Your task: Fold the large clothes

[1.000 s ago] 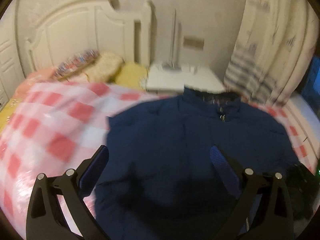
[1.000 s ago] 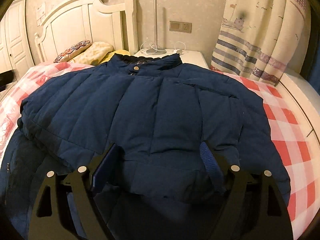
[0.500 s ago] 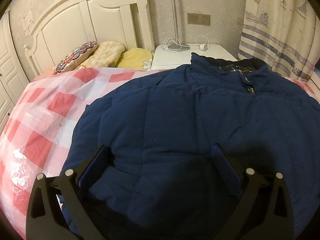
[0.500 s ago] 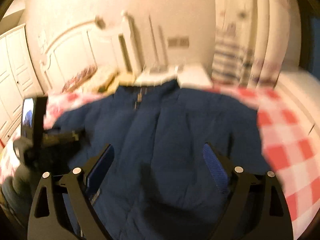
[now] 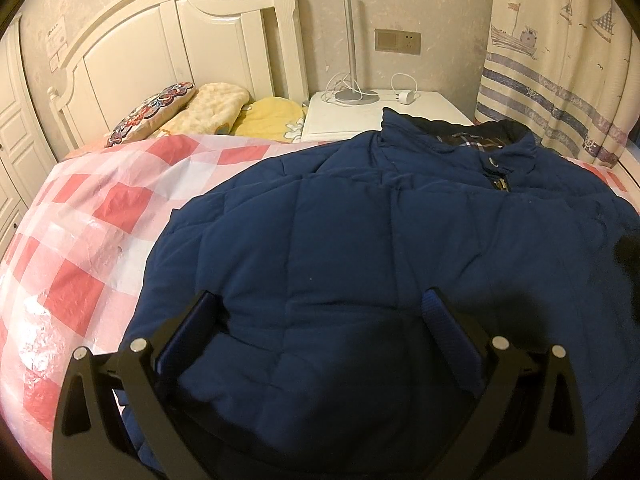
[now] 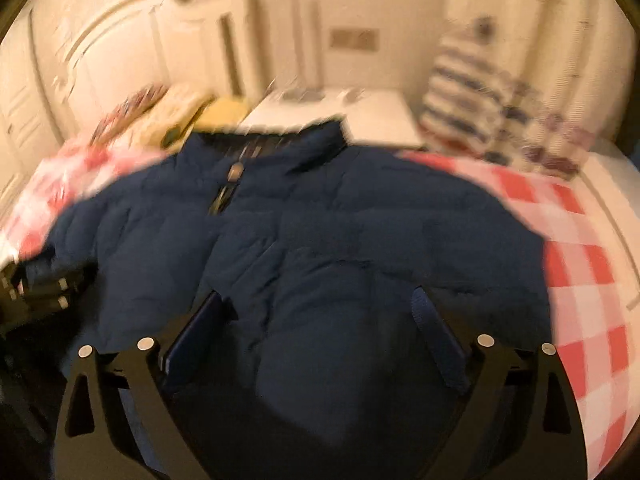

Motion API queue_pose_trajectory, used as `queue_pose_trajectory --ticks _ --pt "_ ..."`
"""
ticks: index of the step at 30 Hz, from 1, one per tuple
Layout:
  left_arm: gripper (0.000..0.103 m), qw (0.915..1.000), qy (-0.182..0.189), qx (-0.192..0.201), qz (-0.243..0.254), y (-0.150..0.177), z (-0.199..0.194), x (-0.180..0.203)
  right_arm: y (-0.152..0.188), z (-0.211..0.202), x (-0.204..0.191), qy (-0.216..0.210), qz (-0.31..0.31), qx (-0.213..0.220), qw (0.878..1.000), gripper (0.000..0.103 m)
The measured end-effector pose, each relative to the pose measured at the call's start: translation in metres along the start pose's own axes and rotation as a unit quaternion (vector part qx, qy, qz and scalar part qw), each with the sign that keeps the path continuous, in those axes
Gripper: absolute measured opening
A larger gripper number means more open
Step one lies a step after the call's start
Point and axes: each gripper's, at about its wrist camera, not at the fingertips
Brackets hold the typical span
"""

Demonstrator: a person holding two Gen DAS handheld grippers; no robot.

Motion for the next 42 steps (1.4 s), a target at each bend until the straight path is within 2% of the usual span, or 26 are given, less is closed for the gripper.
queue_pose_trajectory --ticks 3,6,10,11,13,16,20,21,31,34,36,37,38,40,42 --pt "0.101 1.0000 0.001 0.000 0.000 0.000 0.000 -0.001 -0.004 -0.013 0.015 0.024 0.037 0.037 0.998 0.092" --pt "0.101 1.0000 0.001 0.001 0.000 0.000 0.000 -0.001 0.002 0.017 0.020 0.024 0.030 -0.008 0.999 0.096" --pt "0.101 1.0000 0.000 0.001 0.000 0.000 0.000 -0.001 0.001 0.013 0.021 0.019 0.036 -0.021 0.999 0.095" --pt "0.101 1.0000 0.000 0.001 0.000 0.000 0.000 -0.001 0.001 0.005 0.021 0.022 0.043 -0.016 0.999 0.095" --pt "0.101 1.0000 0.000 0.001 0.000 0.000 0.000 -0.001 0.005 -0.023 0.014 0.011 0.045 0.021 0.999 0.095" --pt "0.101 1.0000 0.000 0.001 0.000 0.000 0.000 -0.001 0.016 -0.046 -0.006 0.009 0.000 0.041 0.999 0.096" --pt "0.101 1.0000 0.001 0.002 0.000 0.000 0.000 -0.001 0.046 -0.024 -0.024 0.022 -0.054 -0.003 0.998 0.097" --pt "0.101 1.0000 0.000 0.001 0.000 0.000 0.000 -0.001 0.051 -0.018 -0.025 0.021 -0.057 -0.001 0.998 0.097" --pt "0.101 0.9999 -0.010 -0.007 0.008 -0.001 0.000 0.003 0.048 -0.012 -0.027 0.024 -0.055 -0.012 0.998 0.099" --pt "0.101 0.9990 -0.015 -0.042 0.006 0.000 -0.012 0.000 0.047 -0.012 -0.023 0.010 -0.052 -0.025 0.998 0.099" --pt "0.098 0.9989 0.014 -0.035 -0.029 0.004 -0.037 -0.008 0.045 -0.021 -0.015 -0.010 -0.040 -0.048 0.998 0.099" --pt "0.098 0.9980 0.044 -0.019 -0.041 0.008 -0.058 -0.011 0.046 -0.032 -0.010 -0.014 -0.025 -0.042 0.999 0.099" --pt "0.099 0.9967 0.070 -0.002 -0.039 0.015 -0.079 -0.011 0.048 -0.042 -0.007 -0.019 -0.017 -0.031 0.999 0.098" --pt "0.101 0.9950 0.096 0.017 -0.020 0.031 -0.106 -0.005 0.057 -0.072 -0.003 -0.023 -0.011 0.000 1.000 0.099" --pt "0.101 0.9945 0.104 0.012 0.005 0.050 -0.117 0.005 0.071 -0.093 -0.006 -0.016 -0.025 0.012 0.999 0.099"
Point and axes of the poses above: each gripper's, at about its wrist camera, not at the fingertips, and z roughly the way its jaws point, x to its right, y to its underside, and after that the axes turned 1 degree about -z, right-handed
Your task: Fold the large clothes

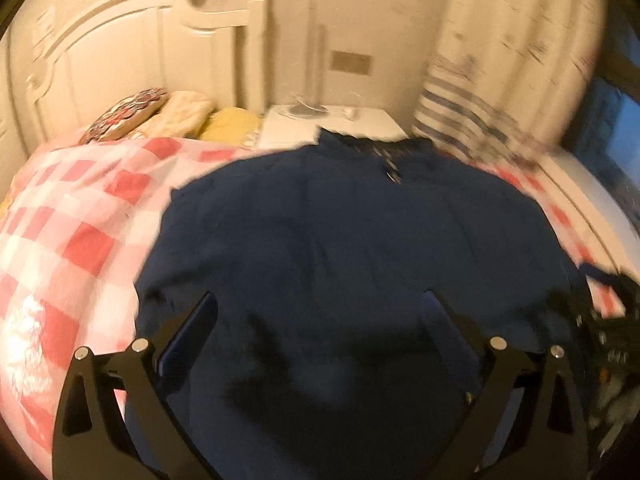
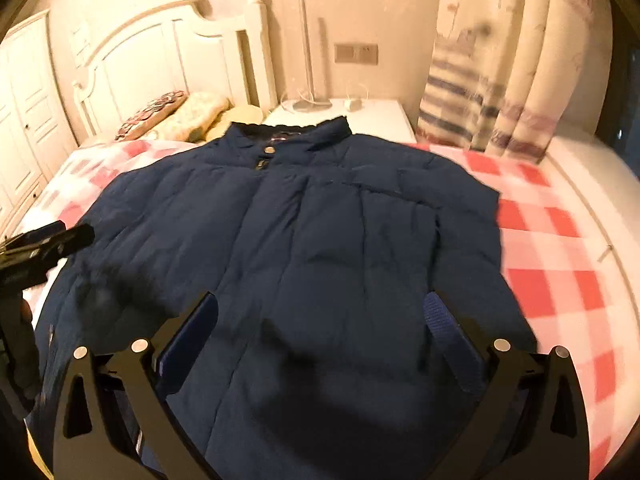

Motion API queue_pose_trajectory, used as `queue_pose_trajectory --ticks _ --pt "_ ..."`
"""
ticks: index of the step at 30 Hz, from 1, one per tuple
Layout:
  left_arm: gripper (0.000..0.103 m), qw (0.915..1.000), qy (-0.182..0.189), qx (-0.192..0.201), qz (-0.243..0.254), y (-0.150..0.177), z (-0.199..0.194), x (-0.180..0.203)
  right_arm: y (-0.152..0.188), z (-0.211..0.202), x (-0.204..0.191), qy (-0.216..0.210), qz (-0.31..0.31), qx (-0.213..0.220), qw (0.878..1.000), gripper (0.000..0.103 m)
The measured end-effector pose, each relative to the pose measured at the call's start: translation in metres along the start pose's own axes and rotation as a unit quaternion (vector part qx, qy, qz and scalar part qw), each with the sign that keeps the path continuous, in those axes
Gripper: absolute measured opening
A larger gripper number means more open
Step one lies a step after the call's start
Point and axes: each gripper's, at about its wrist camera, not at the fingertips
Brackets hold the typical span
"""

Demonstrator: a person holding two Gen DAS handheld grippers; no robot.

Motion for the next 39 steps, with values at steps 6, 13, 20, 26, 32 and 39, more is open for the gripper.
queue_pose_trajectory --ticks 6,13,20,26,32,39 --pt "0.101 0.9967 -0.016 -0.078 0.016 0.044 0.048 0.009 0.038 0.033 -0.006 0.027 -0.038 -0.089 0.995 0.099" --pt "0.101 0.9978 -0.037 -0.055 -0.007 0.049 0.024 -0.021 0.042 0.006 0.013 0.008 0.009 -0.069 0.998 0.099" --pt "0.101 0.9950 -0.024 -0.075 -0.061 0.050 0.026 -0.056 0.067 0.007 0.049 0.018 0.044 -0.078 0.996 0.099" --pt "0.100 0.9976 -0.060 -0.030 -0.018 0.063 -0.008 -0.025 0.069 -0.017 0.029 0.024 0.039 -0.056 0.997 0.099" --pt "0.101 0.9900 -0.077 -0.042 0.110 0.091 -0.002 0.033 0.088 -0.021 -0.029 -0.020 -0.072 -0.071 0.995 0.099" --pt "0.101 0.9963 -0.051 -0.059 0.035 0.090 -0.018 -0.012 0.092 -0.027 -0.024 0.007 -0.057 -0.087 0.995 0.099"
Point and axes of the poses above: each gripper's, at about its wrist camera, not at the fingertips, and z roughly the way its jaws point, x to its right, y to its underside, and after that the axes turned 1 degree about -z, right-handed
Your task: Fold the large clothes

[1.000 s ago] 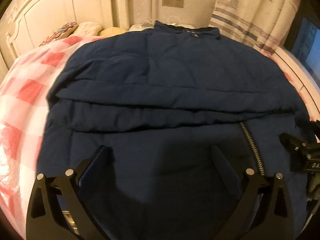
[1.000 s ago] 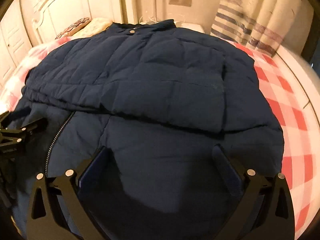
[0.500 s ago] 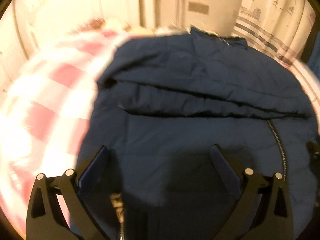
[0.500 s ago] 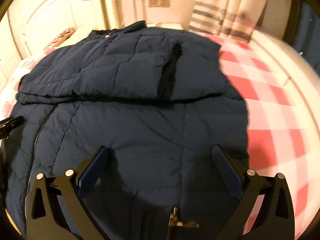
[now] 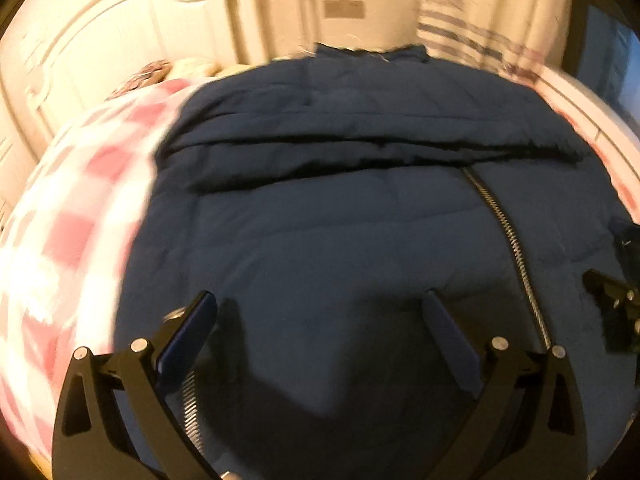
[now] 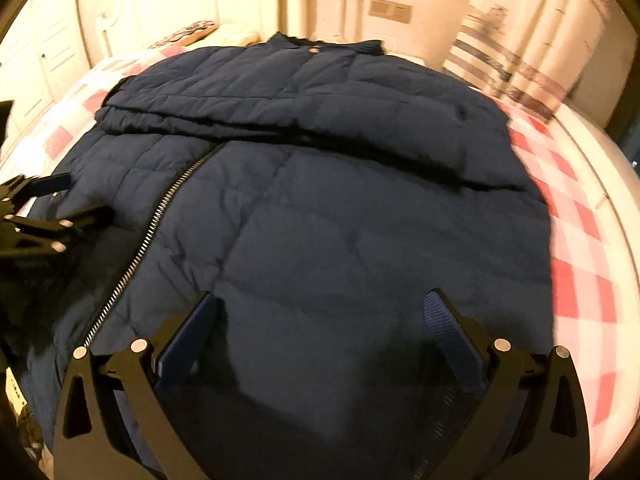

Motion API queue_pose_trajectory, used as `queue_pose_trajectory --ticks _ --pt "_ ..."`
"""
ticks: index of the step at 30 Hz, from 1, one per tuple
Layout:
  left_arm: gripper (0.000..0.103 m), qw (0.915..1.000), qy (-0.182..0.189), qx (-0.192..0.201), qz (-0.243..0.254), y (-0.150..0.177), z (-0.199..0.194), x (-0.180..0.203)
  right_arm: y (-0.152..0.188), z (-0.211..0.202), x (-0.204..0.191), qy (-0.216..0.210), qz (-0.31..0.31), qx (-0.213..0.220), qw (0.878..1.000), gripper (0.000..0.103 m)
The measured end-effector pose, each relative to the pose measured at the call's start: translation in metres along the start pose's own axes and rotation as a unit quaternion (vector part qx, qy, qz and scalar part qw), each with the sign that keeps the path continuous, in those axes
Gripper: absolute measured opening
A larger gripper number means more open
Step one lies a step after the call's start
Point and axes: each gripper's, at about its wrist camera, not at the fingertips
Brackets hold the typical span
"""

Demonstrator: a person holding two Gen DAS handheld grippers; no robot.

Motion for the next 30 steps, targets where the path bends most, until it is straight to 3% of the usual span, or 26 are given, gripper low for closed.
queue_pose_trajectory --ticks 3,5,8,12,16,19,21,24,30 --pt "0.101 0.9995 -0.019 0.017 -0.020 0.017 -0.014 -0.026 0.014 -0.013 0.017 0.018 0.021 0.012 1.000 0.099" --pt "0.101 0.9990 -0.015 -0.002 -0.042 0.024 -0.010 -0.040 0.024 -0.009 0.034 0.034 0.036 0.005 0.999 0.099" --pt "0.101 0.9962 0.002 -0.025 -0.084 0.023 -0.002 -0.056 0.036 -0.005 0.050 -0.001 0.068 0.010 0.998 0.099" --pt "0.101 0.9980 -0.033 0.018 -0.050 0.027 -0.024 -0.038 0.034 -0.017 0.032 0.034 0.054 0.015 0.998 0.099" --pt "0.101 0.9987 0.005 0.050 -0.002 0.048 -0.050 -0.007 0.040 -0.043 0.000 -0.008 0.011 0.047 0.999 0.099" --pt "0.101 0.9974 -0.018 0.038 0.058 0.071 -0.037 0.018 0.051 -0.033 -0.027 -0.032 -0.042 0.037 0.998 0.099" --pt "0.101 0.9975 -0.018 0.043 0.053 0.074 -0.040 0.018 0.063 -0.026 -0.031 -0.029 -0.040 0.056 0.997 0.099" --pt "0.101 0.9994 0.003 0.020 0.029 0.070 -0.033 0.011 0.062 -0.027 -0.027 -0.037 -0.035 0.044 0.998 0.099" --pt "0.101 0.9993 0.001 0.023 0.029 0.073 -0.034 0.007 0.071 -0.040 -0.010 -0.006 -0.010 0.051 0.999 0.099"
Point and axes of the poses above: each gripper's, at about its wrist camera, not at the fingertips, and z roughly the way its jaws point, x to its right, y to its underside, and after that the axes turned 1 degree about -z, right-handed
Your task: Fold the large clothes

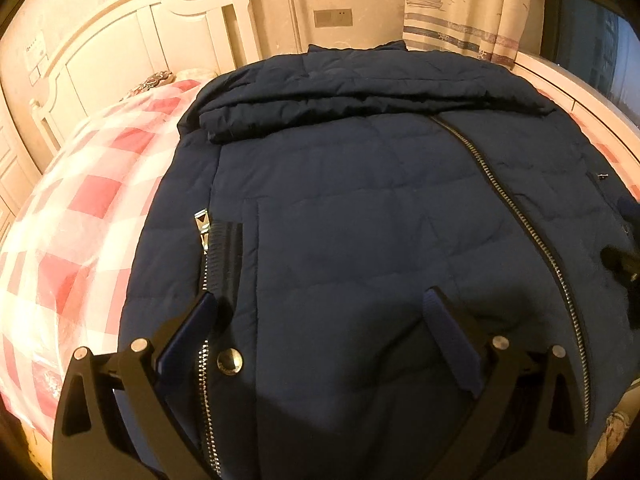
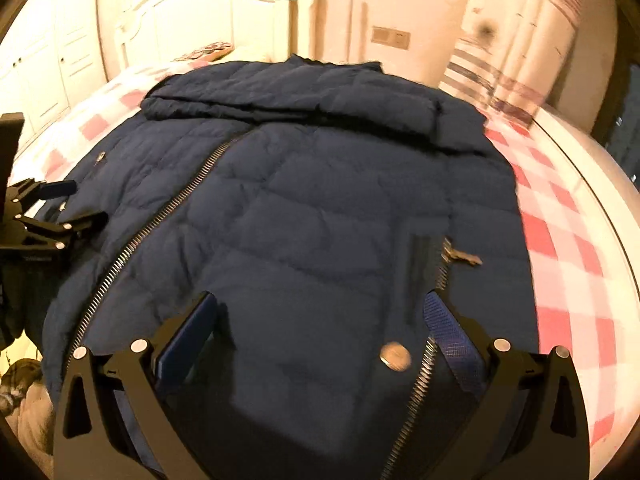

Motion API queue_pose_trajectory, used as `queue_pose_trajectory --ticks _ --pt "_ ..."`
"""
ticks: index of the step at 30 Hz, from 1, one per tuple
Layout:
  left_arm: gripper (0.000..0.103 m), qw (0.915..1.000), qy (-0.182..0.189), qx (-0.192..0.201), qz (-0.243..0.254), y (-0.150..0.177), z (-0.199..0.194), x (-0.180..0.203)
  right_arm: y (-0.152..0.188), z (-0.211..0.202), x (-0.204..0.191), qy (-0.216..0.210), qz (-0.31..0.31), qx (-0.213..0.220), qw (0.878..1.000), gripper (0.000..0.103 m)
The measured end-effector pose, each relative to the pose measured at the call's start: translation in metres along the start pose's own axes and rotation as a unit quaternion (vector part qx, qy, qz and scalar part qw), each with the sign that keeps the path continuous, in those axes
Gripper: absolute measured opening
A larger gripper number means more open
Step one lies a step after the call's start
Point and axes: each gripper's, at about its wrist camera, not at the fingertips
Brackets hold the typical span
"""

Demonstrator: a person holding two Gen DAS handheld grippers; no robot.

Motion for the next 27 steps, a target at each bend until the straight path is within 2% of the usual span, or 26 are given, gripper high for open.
queue_pose_trajectory --ticks 1,3,5,9,11,12,14,17,20,22,23,24,25,26,27 --pt "0.101 1.0000 0.002 0.000 -0.001 0.001 0.000 -0.001 0.007 0.005 0.006 -0.002 0.006 -0.010 1.000 0.099" --pt "0.101 1.0000 0.004 -0.001 -0.003 0.001 0.000 -0.001 0.015 0.002 0.013 -0.018 0.019 0.002 1.000 0.099" --pt "0.101 1.0000 0.003 0.000 -0.002 0.001 0.000 -0.001 0.015 -0.003 0.012 -0.008 0.017 -0.001 1.000 0.099" --pt "0.101 1.0000 0.003 0.000 -0.003 0.002 -0.001 -0.001 0.019 -0.021 0.023 0.019 0.053 0.045 0.997 0.099" --pt "0.101 1.0000 0.003 -0.001 -0.003 0.002 -0.001 -0.001 0.025 -0.010 0.034 0.037 0.065 0.022 0.997 0.099" --pt "0.101 1.0000 0.002 -0.002 -0.003 0.002 -0.002 0.000 0.029 -0.006 0.037 0.028 0.066 0.017 0.997 0.099" --pt "0.101 0.9999 0.000 -0.008 -0.011 0.003 -0.006 -0.002 0.031 -0.009 0.037 0.028 0.068 0.021 0.997 0.099" --pt "0.101 0.9994 0.024 0.000 -0.026 0.013 -0.025 -0.004 0.031 -0.023 0.034 0.037 0.065 0.034 0.997 0.099" --pt "0.101 0.9990 0.033 0.025 0.019 0.028 -0.048 0.011 0.037 -0.039 0.032 0.024 0.072 0.057 0.995 0.099" --pt "0.101 0.9977 0.021 0.024 0.059 0.039 -0.049 0.025 0.041 -0.042 0.024 0.007 0.063 0.058 0.996 0.099" --pt "0.101 0.9965 0.003 0.023 0.081 0.048 -0.044 0.033 0.044 -0.039 0.016 -0.006 0.049 0.052 0.997 0.099" --pt "0.101 0.9959 0.000 0.042 0.080 0.053 -0.045 0.034 0.048 -0.030 0.006 -0.018 0.027 0.036 0.999 0.099" --pt "0.101 0.9961 0.002 0.047 0.075 0.055 -0.046 0.032 0.052 -0.026 -0.001 -0.006 0.012 0.032 0.999 0.099" --pt "0.101 0.9969 0.010 0.040 0.067 0.055 -0.045 0.029 0.055 -0.028 -0.005 0.007 0.004 0.047 0.999 0.099" --pt "0.101 0.9975 0.017 0.030 0.061 0.053 -0.046 0.024 0.054 -0.028 -0.004 0.003 0.008 0.040 0.999 0.099"
Point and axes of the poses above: each gripper's, at about its wrist camera, not at the fingertips, and z roughly the way its jaws point, x to its right, y to its underside, and after that the axes turned 1 degree about -z, right-handed
